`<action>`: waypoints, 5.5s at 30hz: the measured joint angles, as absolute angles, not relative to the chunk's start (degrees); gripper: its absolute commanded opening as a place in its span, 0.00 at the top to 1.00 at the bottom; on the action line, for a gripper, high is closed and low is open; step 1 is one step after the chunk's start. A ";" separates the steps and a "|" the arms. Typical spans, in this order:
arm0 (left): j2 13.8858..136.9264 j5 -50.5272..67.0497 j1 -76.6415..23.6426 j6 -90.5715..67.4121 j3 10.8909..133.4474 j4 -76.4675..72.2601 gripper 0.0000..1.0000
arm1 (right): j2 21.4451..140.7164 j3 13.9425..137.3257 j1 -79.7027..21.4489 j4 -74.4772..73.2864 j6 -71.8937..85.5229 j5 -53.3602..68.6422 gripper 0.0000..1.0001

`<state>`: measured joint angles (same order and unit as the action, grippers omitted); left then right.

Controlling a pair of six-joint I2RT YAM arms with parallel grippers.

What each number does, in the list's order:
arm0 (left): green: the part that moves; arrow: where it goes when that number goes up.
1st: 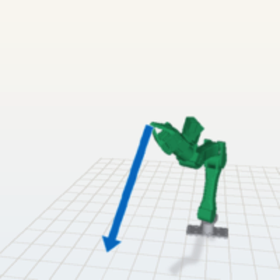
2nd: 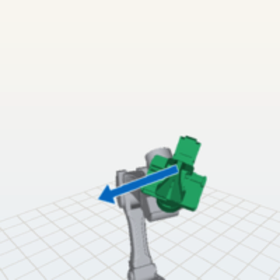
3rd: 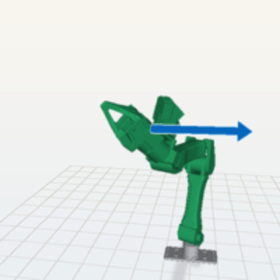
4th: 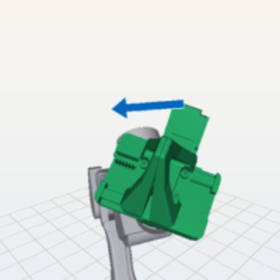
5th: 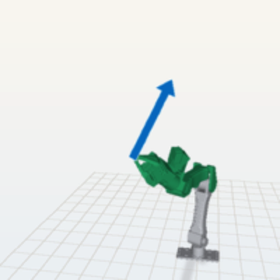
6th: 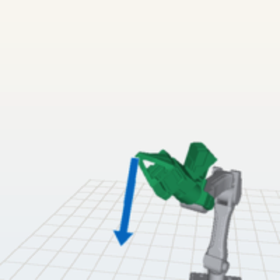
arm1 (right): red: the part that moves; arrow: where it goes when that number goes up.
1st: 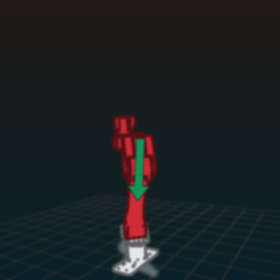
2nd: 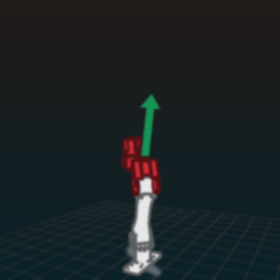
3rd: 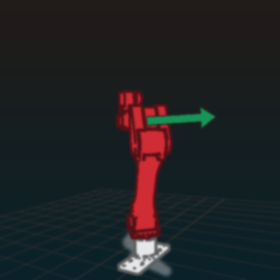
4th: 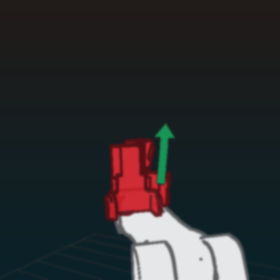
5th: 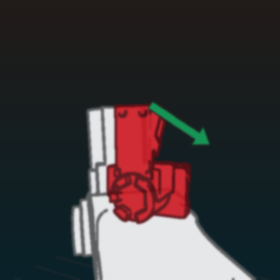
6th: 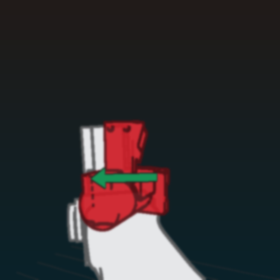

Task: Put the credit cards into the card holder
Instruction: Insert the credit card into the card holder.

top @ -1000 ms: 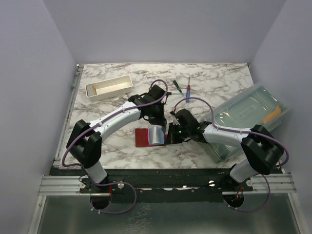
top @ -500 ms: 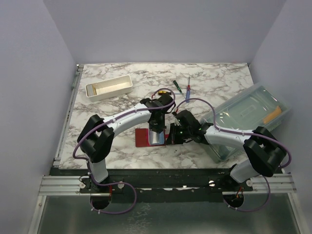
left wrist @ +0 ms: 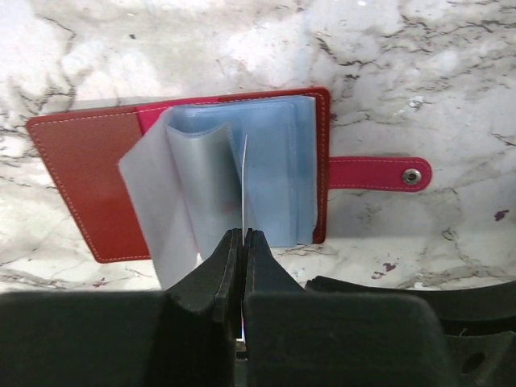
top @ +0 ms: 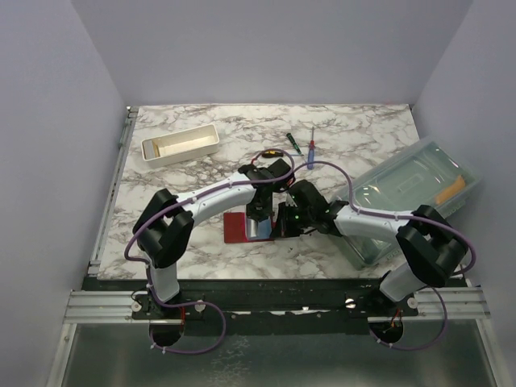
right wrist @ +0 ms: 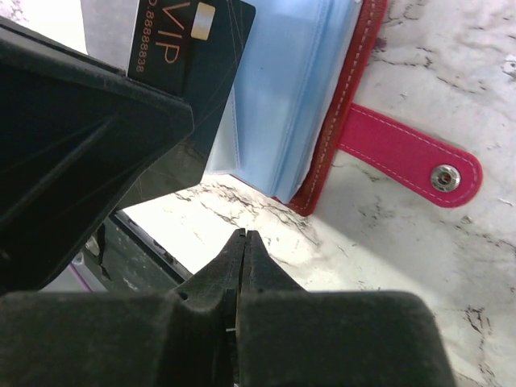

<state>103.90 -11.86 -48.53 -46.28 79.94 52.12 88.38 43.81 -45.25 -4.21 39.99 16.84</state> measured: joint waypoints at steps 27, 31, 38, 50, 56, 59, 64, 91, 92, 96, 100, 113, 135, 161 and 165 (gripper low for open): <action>83.83 5.30 -32.36 -38.06 53.93 37.65 1.00 | 104.95 50.59 -42.50 8.19 41.85 26.76 1.00; 81.84 14.15 -28.64 -35.48 50.72 32.82 1.00 | 105.30 50.50 -42.28 8.75 41.41 27.70 1.00; 80.58 26.09 -24.43 -31.55 45.89 25.65 1.00 | 105.78 50.50 -42.28 9.45 41.01 28.62 1.00; 83.64 30.72 -21.32 -29.32 45.50 22.74 1.00 | 105.78 50.52 -42.28 9.45 40.88 28.69 1.00; 85.71 30.74 -20.99 -29.23 45.50 22.74 1.00 | 105.78 50.50 -42.28 9.45 40.88 28.69 1.00; 86.28 31.11 -20.95 -29.19 45.50 22.37 1.00 | 105.78 50.50 -42.28 9.45 40.88 28.69 1.00; 86.72 32.03 -20.82 -29.04 45.50 21.89 1.00 | 105.78 50.50 -42.28 9.45 40.88 28.73 1.00; 85.76 35.40 -20.73 -29.04 39.90 11.81 1.00 | 105.80 50.50 -42.28 9.47 40.45 28.99 1.00; 85.58 35.42 -20.73 -29.06 39.46 11.05 1.00 | 105.82 50.52 -42.28 9.47 40.45 28.99 1.00; 85.52 35.59 -20.73 -29.52 37.85 7.16 1.00 | 105.89 50.52 -42.26 9.63 40.45 29.06 1.00; 86.19 35.57 -20.73 -29.89 37.52 4.03 1.00 | 105.93 50.50 -42.28 9.72 40.45 29.08 1.00; 88.66 34.87 -20.73 -32.47 37.41 -1.45 1.00 | 106.34 50.52 -42.26 10.79 40.45 29.47 1.00; 91.02 36.07 -20.73 -40.47 35.40 -7.18 0.57 | 101.56 51.55 -42.28 -1.72 37.32 21.63 0.93; 85.95 28.80 -23.44 -40.38 34.81 -1.52 0.93 | 102.54 52.27 -42.28 -1.61 36.97 22.13 0.99; 86.85 26.28 -26.11 -40.32 35.20 -2.28 0.75 | 102.54 52.69 -42.28 -2.68 36.97 22.00 0.98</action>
